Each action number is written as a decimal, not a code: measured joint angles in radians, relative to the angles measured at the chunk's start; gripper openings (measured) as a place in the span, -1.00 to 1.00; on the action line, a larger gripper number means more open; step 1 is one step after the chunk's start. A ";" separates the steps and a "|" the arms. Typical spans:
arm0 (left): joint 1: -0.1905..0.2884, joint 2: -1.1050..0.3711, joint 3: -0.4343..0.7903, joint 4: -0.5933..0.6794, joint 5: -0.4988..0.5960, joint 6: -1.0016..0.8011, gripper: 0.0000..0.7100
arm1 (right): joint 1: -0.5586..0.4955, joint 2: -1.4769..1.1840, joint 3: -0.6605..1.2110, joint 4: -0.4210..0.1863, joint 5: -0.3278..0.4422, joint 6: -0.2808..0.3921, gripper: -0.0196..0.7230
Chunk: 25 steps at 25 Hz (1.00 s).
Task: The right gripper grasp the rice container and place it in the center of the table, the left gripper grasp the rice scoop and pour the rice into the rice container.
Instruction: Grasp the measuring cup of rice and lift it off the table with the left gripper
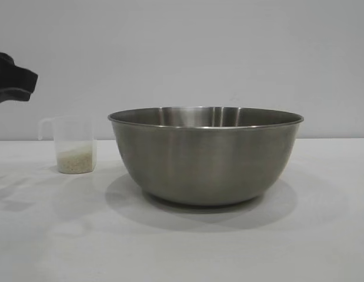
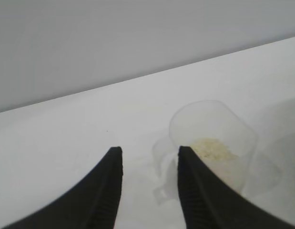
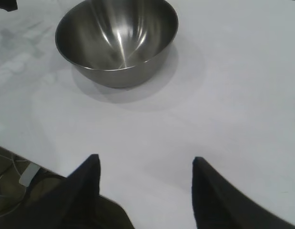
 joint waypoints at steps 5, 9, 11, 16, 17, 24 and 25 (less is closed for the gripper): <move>0.000 0.059 -0.004 -0.007 0.000 -0.006 -0.37 | 0.000 0.000 0.000 0.000 0.000 0.000 0.03; -0.002 0.099 -0.056 -0.026 0.000 -0.008 -0.37 | 0.000 0.000 0.000 0.000 0.000 0.000 0.03; -0.002 0.124 -0.088 -0.030 0.000 -0.008 -0.37 | 0.000 0.000 0.000 0.000 0.000 0.000 0.03; -0.002 0.190 -0.156 -0.058 -0.001 -0.009 -0.37 | 0.000 0.000 0.000 0.000 0.000 0.000 0.03; -0.002 0.198 -0.166 -0.066 -0.001 -0.011 -0.37 | 0.000 0.000 0.000 0.000 0.000 0.000 0.03; -0.002 0.212 -0.242 -0.085 -0.001 -0.011 -0.37 | 0.000 0.000 0.000 0.000 0.000 0.000 0.03; -0.002 0.214 -0.255 -0.085 -0.001 -0.011 -0.37 | 0.000 0.000 0.000 0.000 0.000 0.000 0.03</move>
